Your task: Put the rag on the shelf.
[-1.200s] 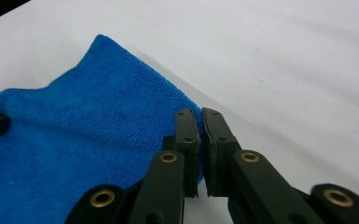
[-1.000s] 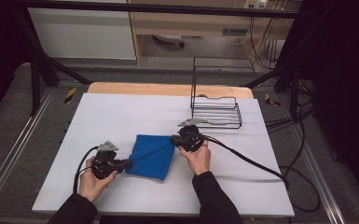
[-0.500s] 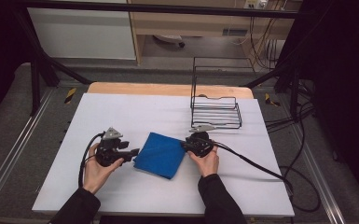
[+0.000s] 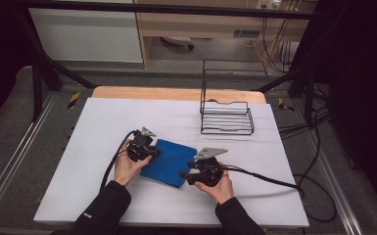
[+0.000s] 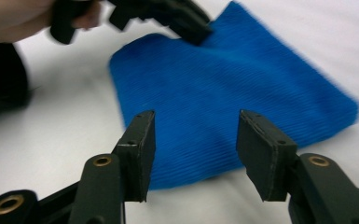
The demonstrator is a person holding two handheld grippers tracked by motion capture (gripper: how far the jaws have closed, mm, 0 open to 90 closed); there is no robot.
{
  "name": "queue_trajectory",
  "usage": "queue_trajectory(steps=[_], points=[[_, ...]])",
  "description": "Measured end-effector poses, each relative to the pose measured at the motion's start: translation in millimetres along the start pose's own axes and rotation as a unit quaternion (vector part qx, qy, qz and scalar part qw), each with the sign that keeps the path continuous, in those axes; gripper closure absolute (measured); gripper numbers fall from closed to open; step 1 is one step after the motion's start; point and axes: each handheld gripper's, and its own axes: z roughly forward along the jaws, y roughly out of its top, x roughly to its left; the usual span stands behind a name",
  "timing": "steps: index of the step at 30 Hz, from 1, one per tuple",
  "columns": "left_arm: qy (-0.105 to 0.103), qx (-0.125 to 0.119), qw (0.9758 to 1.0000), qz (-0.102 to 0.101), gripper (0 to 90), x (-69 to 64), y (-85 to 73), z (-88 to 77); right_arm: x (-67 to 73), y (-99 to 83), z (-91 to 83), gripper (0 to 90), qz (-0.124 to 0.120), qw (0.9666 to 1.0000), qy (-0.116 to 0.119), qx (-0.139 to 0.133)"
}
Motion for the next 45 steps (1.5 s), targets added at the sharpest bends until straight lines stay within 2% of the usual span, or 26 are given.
queue_trajectory(steps=[1,2,3,6,9,11,13,14,15,16,17,18,20,22,23,25,26,28,29,30,34,36,38,42,43,45], points=[[0.000,0.002,1.0000,-0.002,74.6,-0.5,-0.7,3.0,0.0,0.0,0.0,48.1,0.000,1.0000,0.000,0.000],[-0.001,0.006,1.0000,0.003,80.5,-0.8,-0.9,4.2,5.9,-4.9,2.4,48.0,0.001,0.9999,0.013,0.006],[0.001,0.007,0.9999,0.009,80.5,-2.3,-1.0,4.8,5.9,-4.9,2.4,48.0,0.001,0.9999,0.013,0.006],[0.015,0.009,0.9995,0.025,87.8,-7.6,-0.3,5.5,16.1,-8.8,8.2,47.3,-0.021,0.9993,0.015,0.026],[0.025,-0.001,0.9990,0.037,89.5,-9.1,1.8,3.3,27.4,-11.2,17.4,49.5,-0.035,0.9986,0.020,0.035],[0.026,-0.021,0.9991,0.026,89.5,-2.4,5.4,-2.3,28.6,-13.0,21.4,52.0,-0.042,0.9981,0.012,0.043],[0.027,-0.024,0.9991,0.021,89.5,0.7,7.0,-3.4,28.7,-16.0,24.8,56.0,-0.046,0.9976,0.009,0.050],[0.036,-0.030,0.9988,0.014,89.4,5.5,9.3,-3.3,29.0,-17.7,26.7,58.5,-0.051,0.9974,0.006,0.051],[0.036,-0.030,0.9988,0.014,89.3,5.5,9.3,-3.3,29.0,-17.7,26.7,58.5,-0.051,0.9974,0.006,0.051],[0.032,-0.029,0.9991,0.006,89.3,7.8,9.7,-2.1,29.1,-18.9,27.5,62.0,-0.059,0.9971,0.001,0.049],[0.024,-0.024,0.9994,-0.004,87.7,9.3,9.3,-0.1,28.7,-19.1,27.4,69.9,-0.065,0.9967,-0.009,0.049],[0.024,-0.018,0.9995,-0.006,87.7,9.5,8.5,1.7,28.7,-19.1,27.4,69.9,-0.065,0.9967,-0.009,0.049],[0.030,-0.013,0.9995,-0.004,82.8,9.0,6.3,3.5,28.4,-19.5,27.4,76.8,-0.070,0.9962,-0.017,0.049],[0.026,-0.019,0.9994,-0.008,78.1,9.2,4.3,0.3,28.3,-19.9,27.5,81.6,-0.075,0.9958,-0.021,0.048],[0.026,-0.023,0.9994,-0.009,71.0,9.3,3.7,-2.7,28.2,-19.8,27.4,85.7,-0.077,0.9956,-0.020,0.049],[0.022,-0.031,0.9992,-0.010,68.3,8.7,2.4,-10.2,28.4,-19.9,27.3,86.9,-0.079,0.9955,-0.020,0.048],[0.016,-0.033,0.9993,-0.010,59.6,8.4,1.3,-14.5,27.9,-19.3,27.0,88.0,-0.077,0.9957,-0.018,0.049],[-0.003,-0.034,0.9993,-0.013,52.4,7.3,-3.3,-24.1,27.1,-18.3,26.1,88.3,-0.075,0.9956,-0.016,0.053],[-0.012,-0.037,0.9991,-0.016,52.4,6.1,-7.0,-28.8,27.1,-18.3,26.1,88.3,-0.075,0.9956,-0.016,0.053],[-0.016,-0.037,0.9991,-0.014,45.7,4.7,-11.3,-33.4,26.5,-17.1,25.0,88.5,-0.077,0.9954,-0.013,0.055],[-0.015,-0.025,0.9996,-0.002,44.1,-0.5,-32.9,-45.4,26.3,-15.1,20.3,88.6,-0.081,0.9948,-0.009,0.061],[-0.023,-0.028,0.9993,-0.009,42.4,-0.7,-43.1,-49.3,25.7,-13.7,11.6,88.6,-0.091,0.9933,-0.005,0.071],[-0.021,-0.030,0.9992,-0.013,40.9,-0.4,-49.8,-53.6,25.2,-13.9,8.2,88.6,-0.088,0.9934,-0.002,0.073],[-0.015,-0.041,0.9990,-0.010,35.8,0.8,-53.6,-64.6,18.2,-17.6,-8.2,88.6,-0.089,0.9923,0.011,0.085],[-0.016,-0.046,0.9987,-0.015,33.0,0.9,-53.6,-66.6,14.7,-21.4,-17.3,88.6,-0.087,0.9920,0.016,0.090],[-0.014,-0.052,0.9984,-0.016,31.8,1.5,-53.0,-69.9,12.7,-23.4,-21.7,88.5,-0.088,0.9914,0.023,0.093]])
